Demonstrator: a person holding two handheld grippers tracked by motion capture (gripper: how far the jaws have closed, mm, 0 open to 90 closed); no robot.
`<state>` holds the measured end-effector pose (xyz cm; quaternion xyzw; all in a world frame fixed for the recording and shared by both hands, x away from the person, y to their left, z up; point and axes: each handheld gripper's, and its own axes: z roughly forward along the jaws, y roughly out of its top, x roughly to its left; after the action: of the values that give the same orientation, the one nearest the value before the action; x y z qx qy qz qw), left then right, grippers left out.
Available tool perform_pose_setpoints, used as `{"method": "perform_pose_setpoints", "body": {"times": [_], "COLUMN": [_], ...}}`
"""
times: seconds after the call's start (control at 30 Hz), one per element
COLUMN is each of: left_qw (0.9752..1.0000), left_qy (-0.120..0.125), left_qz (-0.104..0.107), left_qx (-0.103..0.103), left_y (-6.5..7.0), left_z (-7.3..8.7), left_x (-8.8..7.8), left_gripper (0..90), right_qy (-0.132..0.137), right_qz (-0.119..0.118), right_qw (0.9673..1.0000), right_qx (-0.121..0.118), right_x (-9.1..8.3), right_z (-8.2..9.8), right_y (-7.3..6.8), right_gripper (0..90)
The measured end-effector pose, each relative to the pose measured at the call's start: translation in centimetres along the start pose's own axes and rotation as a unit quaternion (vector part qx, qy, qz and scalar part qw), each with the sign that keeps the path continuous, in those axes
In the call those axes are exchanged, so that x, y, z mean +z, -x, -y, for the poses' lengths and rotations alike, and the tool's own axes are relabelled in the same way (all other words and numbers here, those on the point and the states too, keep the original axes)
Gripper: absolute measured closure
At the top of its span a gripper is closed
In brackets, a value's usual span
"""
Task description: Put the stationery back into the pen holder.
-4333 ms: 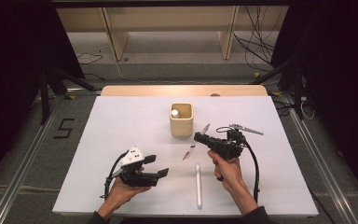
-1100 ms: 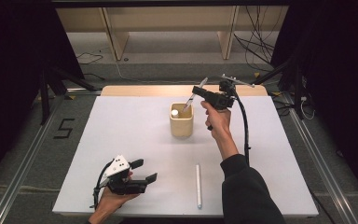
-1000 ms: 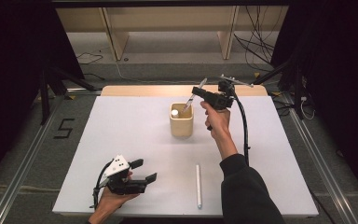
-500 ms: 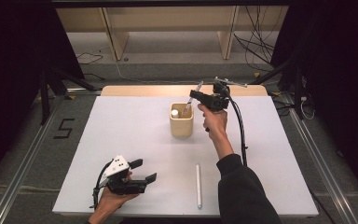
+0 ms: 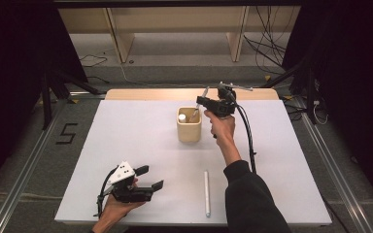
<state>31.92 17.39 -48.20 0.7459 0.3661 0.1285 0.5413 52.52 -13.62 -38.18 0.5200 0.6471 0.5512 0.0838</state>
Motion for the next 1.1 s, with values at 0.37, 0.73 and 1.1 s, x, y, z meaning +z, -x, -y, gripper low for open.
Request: {"method": "perform_pose_setpoints", "body": {"times": [0.37,0.73,1.1], "left_qw": [1.0000,1.0000,1.0000], "left_qy": [-0.003,-0.005,-0.007], "left_qz": [0.001,0.003,0.002], "left_qx": [0.002,0.005,0.005], "left_y": [0.1,0.1,0.1], "left_z": [0.0,0.1,0.1], "left_x": [0.1,0.1,0.2], "left_gripper": [17.7,17.8,17.8], "right_qy": [-0.007,-0.016,-0.029], "right_qz": [0.007,0.021,0.030], "right_qw": [0.9999,0.9993,0.9983], "right_qx": [-0.008,-0.025,-0.040], "right_x": [0.4,0.9,1.3], "right_z": [0.3,0.7,1.0], "right_y": [-0.1,-0.2,-0.2], "right_gripper": [79.4,79.2,79.1]}}
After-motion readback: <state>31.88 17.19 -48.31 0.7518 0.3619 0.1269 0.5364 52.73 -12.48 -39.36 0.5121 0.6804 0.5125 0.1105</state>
